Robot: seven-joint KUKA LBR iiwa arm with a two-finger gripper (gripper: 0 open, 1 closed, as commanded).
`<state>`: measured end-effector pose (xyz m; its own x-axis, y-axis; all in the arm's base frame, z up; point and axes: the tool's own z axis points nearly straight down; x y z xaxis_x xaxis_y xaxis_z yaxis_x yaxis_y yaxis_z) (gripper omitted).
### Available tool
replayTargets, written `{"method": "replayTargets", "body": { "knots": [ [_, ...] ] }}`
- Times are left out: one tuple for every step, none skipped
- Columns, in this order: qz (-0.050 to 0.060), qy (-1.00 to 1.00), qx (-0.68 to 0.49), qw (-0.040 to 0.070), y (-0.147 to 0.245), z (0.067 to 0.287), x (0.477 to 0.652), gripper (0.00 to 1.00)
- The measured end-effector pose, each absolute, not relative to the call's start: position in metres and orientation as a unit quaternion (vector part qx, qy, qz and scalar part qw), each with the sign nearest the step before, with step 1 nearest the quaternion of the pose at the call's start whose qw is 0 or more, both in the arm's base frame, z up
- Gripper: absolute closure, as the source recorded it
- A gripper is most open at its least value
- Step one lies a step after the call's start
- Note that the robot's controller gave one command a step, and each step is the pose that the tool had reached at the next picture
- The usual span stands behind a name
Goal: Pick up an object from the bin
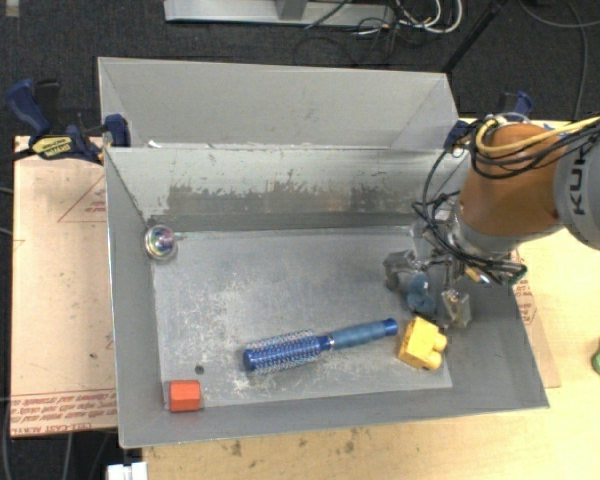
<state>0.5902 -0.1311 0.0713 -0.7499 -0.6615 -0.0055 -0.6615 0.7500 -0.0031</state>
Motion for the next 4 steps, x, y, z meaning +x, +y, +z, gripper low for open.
{"method": "replayTargets", "body": {
  "knots": [
    [0.000,0.935,-0.353,0.002,-0.131,0.071,0.590,1.00],
    [-0.003,0.938,-0.347,0.006,-0.122,0.286,0.593,1.00],
    [0.000,0.938,-0.346,0.002,-0.122,0.280,0.591,0.00],
    [0.004,0.929,-0.370,-0.004,-0.124,0.158,0.500,0.00]
  ]
}}
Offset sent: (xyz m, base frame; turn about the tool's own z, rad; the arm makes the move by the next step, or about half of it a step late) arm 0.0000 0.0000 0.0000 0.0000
